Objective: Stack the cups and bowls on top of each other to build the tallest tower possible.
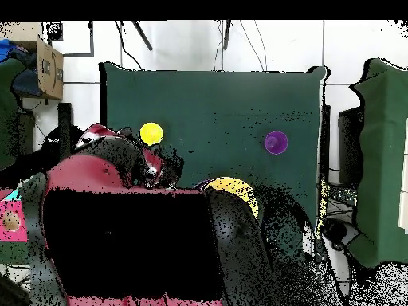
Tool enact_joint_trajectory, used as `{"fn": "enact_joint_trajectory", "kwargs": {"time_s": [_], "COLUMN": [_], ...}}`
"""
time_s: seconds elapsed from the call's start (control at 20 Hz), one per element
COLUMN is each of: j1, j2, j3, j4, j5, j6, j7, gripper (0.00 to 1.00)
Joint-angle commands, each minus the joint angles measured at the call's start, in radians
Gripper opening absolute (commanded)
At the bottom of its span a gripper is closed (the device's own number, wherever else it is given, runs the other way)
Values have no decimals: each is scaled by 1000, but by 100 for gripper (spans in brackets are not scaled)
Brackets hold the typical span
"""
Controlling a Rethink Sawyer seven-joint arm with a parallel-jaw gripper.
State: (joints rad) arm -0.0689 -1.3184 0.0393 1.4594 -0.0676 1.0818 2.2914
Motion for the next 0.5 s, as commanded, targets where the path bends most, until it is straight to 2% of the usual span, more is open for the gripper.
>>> {"fn": "enact_joint_trajectory", "kwargs": {"time_s": [0.05,0.5], "j1": [-20,-29], "j2": [25,31], "j3": [93,116], "j4": [14,6], "j5": [-50,-80], "j6": [122,146], "j7": [-264,-255], "gripper": [100,100]}}
